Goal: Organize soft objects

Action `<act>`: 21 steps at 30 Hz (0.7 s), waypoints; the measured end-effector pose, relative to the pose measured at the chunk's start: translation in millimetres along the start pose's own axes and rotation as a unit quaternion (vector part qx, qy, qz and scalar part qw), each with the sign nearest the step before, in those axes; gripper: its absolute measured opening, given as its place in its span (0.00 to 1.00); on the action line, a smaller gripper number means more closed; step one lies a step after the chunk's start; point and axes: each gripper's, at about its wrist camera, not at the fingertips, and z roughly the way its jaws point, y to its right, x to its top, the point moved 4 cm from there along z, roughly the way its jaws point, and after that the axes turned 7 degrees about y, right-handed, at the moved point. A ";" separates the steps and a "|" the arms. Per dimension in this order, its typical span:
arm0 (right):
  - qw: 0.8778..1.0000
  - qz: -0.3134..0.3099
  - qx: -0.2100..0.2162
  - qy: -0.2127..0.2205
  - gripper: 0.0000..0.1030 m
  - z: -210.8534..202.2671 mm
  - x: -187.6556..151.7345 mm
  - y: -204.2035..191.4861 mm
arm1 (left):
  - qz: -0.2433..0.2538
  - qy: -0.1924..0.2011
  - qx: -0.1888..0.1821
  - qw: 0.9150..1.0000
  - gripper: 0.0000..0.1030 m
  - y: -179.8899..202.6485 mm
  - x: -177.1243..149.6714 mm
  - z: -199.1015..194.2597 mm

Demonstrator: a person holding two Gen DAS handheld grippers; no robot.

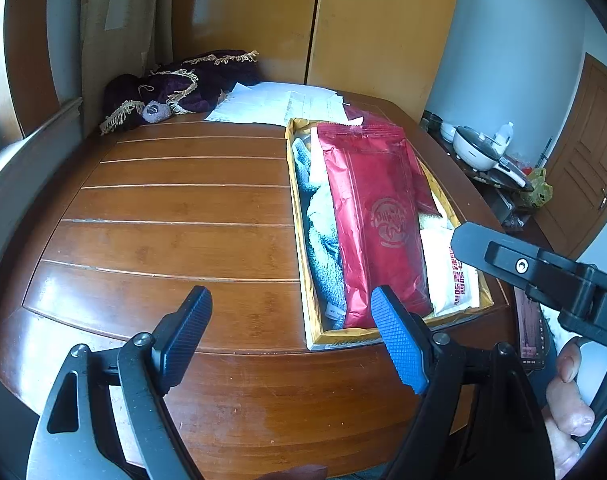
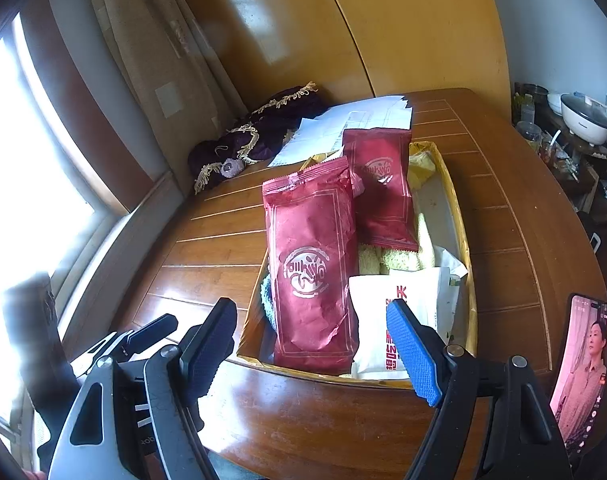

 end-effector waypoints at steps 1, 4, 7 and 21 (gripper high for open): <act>1.000 0.000 0.001 0.000 0.77 1.0 0.1 0.3 | 0.001 0.000 0.001 1.000 0.80 0.3 -0.3 0.8; 1.000 0.002 0.003 0.000 0.77 1.7 -0.3 2.1 | 0.004 -0.002 0.003 1.000 0.80 1.7 -0.6 3.2; 1.000 0.003 0.002 -0.003 0.77 4.8 0.2 3.5 | 0.006 -0.003 0.006 1.000 0.80 1.7 -1.0 5.2; 1.000 -0.016 -0.008 -0.002 0.77 7.0 -1.3 -0.6 | 0.009 0.005 0.015 1.000 0.80 -0.7 1.0 7.1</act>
